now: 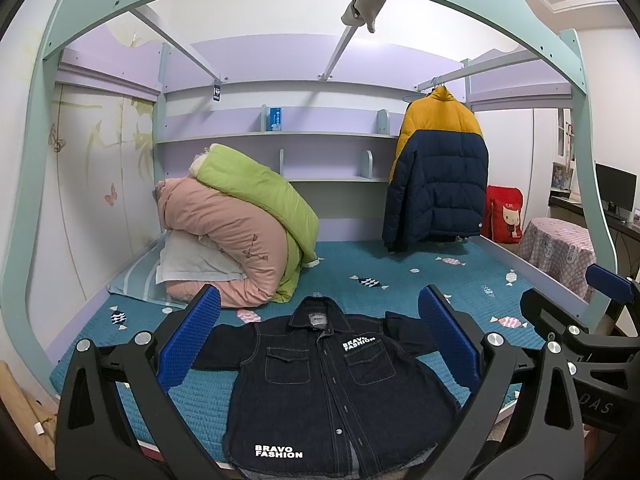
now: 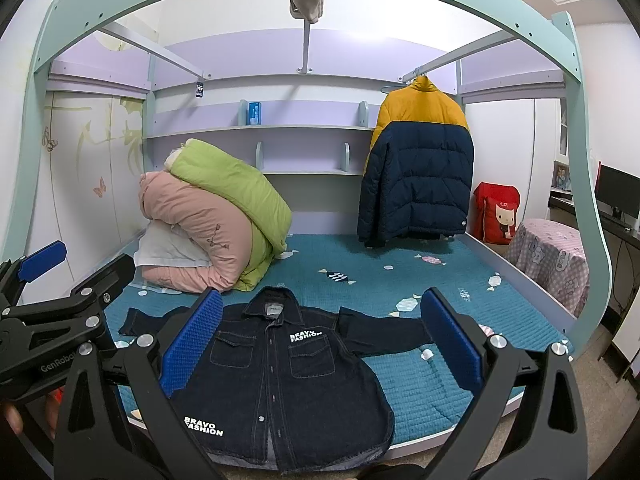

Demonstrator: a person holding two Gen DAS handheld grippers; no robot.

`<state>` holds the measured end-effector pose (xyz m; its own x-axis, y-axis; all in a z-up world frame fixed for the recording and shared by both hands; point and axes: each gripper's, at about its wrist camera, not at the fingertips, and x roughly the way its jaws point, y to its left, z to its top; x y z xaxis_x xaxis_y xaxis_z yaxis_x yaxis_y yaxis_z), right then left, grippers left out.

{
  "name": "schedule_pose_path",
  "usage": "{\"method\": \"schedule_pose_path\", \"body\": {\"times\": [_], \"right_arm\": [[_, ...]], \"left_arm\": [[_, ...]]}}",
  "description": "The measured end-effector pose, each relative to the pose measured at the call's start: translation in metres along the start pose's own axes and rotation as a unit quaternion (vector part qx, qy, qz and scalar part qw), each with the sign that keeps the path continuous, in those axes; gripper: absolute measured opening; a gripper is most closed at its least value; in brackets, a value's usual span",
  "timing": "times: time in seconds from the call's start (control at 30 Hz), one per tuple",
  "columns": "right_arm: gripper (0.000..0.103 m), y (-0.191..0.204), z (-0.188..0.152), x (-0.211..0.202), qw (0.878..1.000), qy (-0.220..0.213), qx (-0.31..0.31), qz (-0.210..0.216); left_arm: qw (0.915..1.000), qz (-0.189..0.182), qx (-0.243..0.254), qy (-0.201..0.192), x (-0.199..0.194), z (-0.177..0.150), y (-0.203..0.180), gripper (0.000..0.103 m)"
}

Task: Fold large clothes

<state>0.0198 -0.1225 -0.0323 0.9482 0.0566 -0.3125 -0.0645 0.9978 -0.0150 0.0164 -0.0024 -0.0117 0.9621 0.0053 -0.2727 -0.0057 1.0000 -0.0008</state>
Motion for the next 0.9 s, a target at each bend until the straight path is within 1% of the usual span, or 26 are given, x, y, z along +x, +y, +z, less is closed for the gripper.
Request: {"method": "schedule_pose_path", "body": {"times": [0.9], "right_arm": [[0.096,-0.0038,0.0009,-0.0009,1.0,0.0,0.0,-0.001]], "left_arm": [[1.0,0.0,0.0,0.001,0.0004,0.001,0.0013,0.098]]}}
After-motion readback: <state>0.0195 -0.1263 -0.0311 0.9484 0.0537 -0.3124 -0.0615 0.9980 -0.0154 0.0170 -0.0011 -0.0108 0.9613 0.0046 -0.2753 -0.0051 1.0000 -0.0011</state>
